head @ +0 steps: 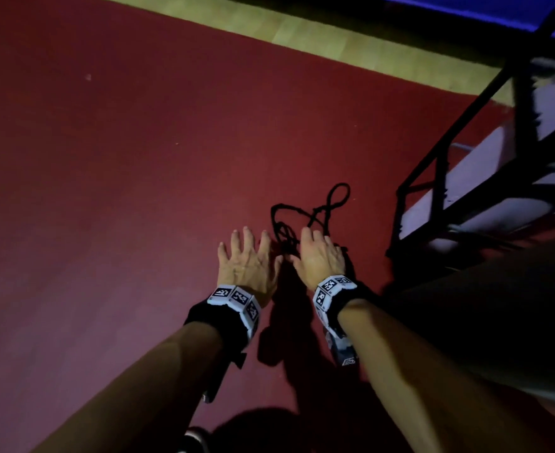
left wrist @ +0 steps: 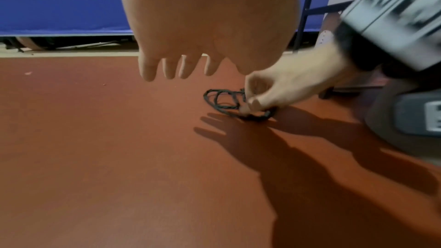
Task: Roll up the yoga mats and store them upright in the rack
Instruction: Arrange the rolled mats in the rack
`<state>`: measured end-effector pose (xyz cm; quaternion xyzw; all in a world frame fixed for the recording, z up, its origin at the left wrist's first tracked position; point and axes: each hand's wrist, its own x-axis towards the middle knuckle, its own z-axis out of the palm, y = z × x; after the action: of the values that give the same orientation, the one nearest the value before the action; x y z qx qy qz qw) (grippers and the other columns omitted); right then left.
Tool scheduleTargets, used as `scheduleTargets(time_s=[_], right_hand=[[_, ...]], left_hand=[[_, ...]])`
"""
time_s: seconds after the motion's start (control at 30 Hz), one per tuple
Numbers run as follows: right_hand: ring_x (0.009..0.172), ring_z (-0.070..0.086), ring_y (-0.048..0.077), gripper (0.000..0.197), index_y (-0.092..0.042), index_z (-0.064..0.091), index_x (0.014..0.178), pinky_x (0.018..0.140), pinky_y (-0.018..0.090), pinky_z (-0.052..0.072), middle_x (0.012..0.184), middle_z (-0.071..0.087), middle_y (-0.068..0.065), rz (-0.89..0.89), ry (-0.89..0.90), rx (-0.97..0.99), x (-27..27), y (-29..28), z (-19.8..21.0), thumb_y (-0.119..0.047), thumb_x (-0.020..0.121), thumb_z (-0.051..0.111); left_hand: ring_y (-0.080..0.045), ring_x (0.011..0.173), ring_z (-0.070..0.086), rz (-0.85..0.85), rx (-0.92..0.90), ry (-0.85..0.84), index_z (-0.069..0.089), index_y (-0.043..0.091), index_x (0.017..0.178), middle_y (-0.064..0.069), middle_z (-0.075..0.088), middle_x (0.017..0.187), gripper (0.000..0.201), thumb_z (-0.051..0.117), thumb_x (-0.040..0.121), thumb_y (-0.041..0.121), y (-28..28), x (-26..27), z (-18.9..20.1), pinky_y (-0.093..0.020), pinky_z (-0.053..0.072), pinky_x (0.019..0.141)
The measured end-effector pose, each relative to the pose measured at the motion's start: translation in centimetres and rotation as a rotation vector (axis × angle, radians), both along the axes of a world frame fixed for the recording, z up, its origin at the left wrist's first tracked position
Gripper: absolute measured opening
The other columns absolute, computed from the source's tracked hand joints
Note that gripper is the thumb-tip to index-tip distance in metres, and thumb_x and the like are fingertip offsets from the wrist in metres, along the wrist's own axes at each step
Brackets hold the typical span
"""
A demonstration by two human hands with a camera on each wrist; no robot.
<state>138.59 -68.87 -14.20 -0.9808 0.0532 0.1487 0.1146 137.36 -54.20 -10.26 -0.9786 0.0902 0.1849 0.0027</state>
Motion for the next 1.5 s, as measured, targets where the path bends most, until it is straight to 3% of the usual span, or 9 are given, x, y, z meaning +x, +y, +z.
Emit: scheduleTargets(time_s=[0.17, 0.4, 0.57, 0.67, 0.87, 1.0, 1.13, 1.3, 1.5], right_hand=[[0.124, 0.051, 0.028, 0.031, -0.018, 0.050, 0.127, 0.097, 0.044, 0.044, 0.127, 0.057, 0.006, 0.024, 0.037, -0.054, -0.6, 0.6, -1.7, -0.014, 0.097, 0.058], [0.111, 0.060, 0.027, 0.020, -0.015, 0.048, 0.117, 0.083, 0.040, 0.048, 0.114, 0.064, 0.005, 0.076, -0.103, -0.002, -0.9, 0.0, 2.5, -0.009, 0.099, 0.055], [0.099, 0.068, 0.031, 0.012, -0.018, 0.051, 0.111, 0.074, 0.037, 0.050, 0.109, 0.073, 0.001, -0.038, -0.220, 0.176, -0.8, -1.0, 9.4, -0.010, 0.102, 0.049], [0.090, 0.067, 0.034, 0.005, -0.017, 0.052, 0.106, 0.064, 0.034, 0.041, 0.098, 0.072, 0.006, -0.070, -0.278, 0.299, -1.1, -1.4, 14.6, -0.019, 0.103, 0.048], [0.079, 0.061, 0.030, 0.010, -0.023, 0.043, 0.097, 0.058, 0.039, 0.045, 0.080, 0.064, 0.002, -0.096, -0.405, 0.460, -1.9, -1.0, 22.9, -0.027, 0.097, 0.052], [0.078, 0.058, 0.027, 0.013, -0.023, 0.039, 0.100, 0.060, 0.036, 0.038, 0.082, 0.061, 0.002, -0.165, -0.509, 0.523, -3.2, -1.1, 29.6, -0.026, 0.096, 0.051], [0.086, 0.058, 0.026, 0.015, -0.021, 0.037, 0.106, 0.065, 0.032, 0.033, 0.091, 0.057, 0.001, -0.210, -0.583, 0.495, -4.8, -1.8, 36.6, -0.024, 0.100, 0.049], [0.088, 0.064, 0.038, 0.027, -0.014, 0.036, 0.121, 0.063, 0.038, 0.042, 0.103, 0.064, 0.013, -0.188, -0.716, 0.422, -6.2, -2.9, 44.8, -0.017, 0.098, 0.049], [0.102, 0.059, 0.038, 0.026, -0.012, 0.043, 0.119, 0.067, 0.033, 0.028, 0.113, 0.060, 0.015, -0.293, -0.776, 0.439, -6.1, -4.9, 50.4, -0.008, 0.094, 0.048]], left_hand=[[-0.037, 0.147, 0.017, 0.001, 0.013, -0.004, 0.015, 0.018, 0.155, -0.014, 0.019, 0.161, 0.062, 0.020, 0.103, 0.051, 0.8, -1.3, 0.4, -0.056, 0.020, 0.117], [-0.036, 0.147, 0.018, 0.013, -0.005, -0.037, 0.013, 0.018, 0.156, -0.015, 0.018, 0.161, 0.062, 0.018, 0.103, 0.050, -0.3, -2.0, 2.6, -0.056, 0.020, 0.118], [-0.035, 0.141, 0.030, 0.074, -0.100, -0.078, 0.023, 0.015, 0.151, -0.014, 0.031, 0.155, 0.061, 0.021, 0.103, 0.052, -1.1, -1.4, 6.9, -0.052, 0.029, 0.114], [-0.035, 0.122, 0.047, 0.224, -0.335, -0.100, 0.040, 0.012, 0.134, -0.013, 0.048, 0.135, 0.050, 0.029, 0.103, 0.049, -1.4, -0.1, 10.5, -0.048, 0.043, 0.099], [-0.033, 0.100, 0.055, 0.277, -0.764, -0.226, 0.053, 0.012, 0.116, -0.014, 0.058, 0.106, 0.023, 0.042, 0.103, 0.027, -3.0, 1.9, 17.0, -0.036, 0.042, 0.083], [-0.025, 0.082, 0.058, 0.183, -0.977, -0.308, 0.043, 0.016, 0.096, -0.005, 0.060, 0.090, 0.013, 0.050, 0.099, 0.027, -5.1, 1.9, 21.7, -0.040, 0.047, 0.070], [-0.009, 0.063, 0.047, 0.162, -1.186, -0.297, 0.040, 0.014, 0.091, 0.006, 0.055, 0.075, 0.019, 0.059, 0.095, 0.014, -7.8, 1.8, 27.8, -0.017, 0.036, 0.055], [-0.014, 0.066, 0.049, 0.065, -1.228, -0.353, 0.047, 0.010, 0.101, 0.002, 0.058, 0.083, 0.022, 0.062, 0.086, 0.002, -9.6, 3.1, 36.1, -0.030, 0.040, 0.064], [-0.019, 0.071, 0.052, -0.067, -1.242, -0.372, 0.048, 0.021, 0.091, 0.003, 0.059, 0.080, 0.025, 0.065, 0.082, 0.005, -12.8, 4.7, 41.8, -0.036, 0.044, 0.069]])
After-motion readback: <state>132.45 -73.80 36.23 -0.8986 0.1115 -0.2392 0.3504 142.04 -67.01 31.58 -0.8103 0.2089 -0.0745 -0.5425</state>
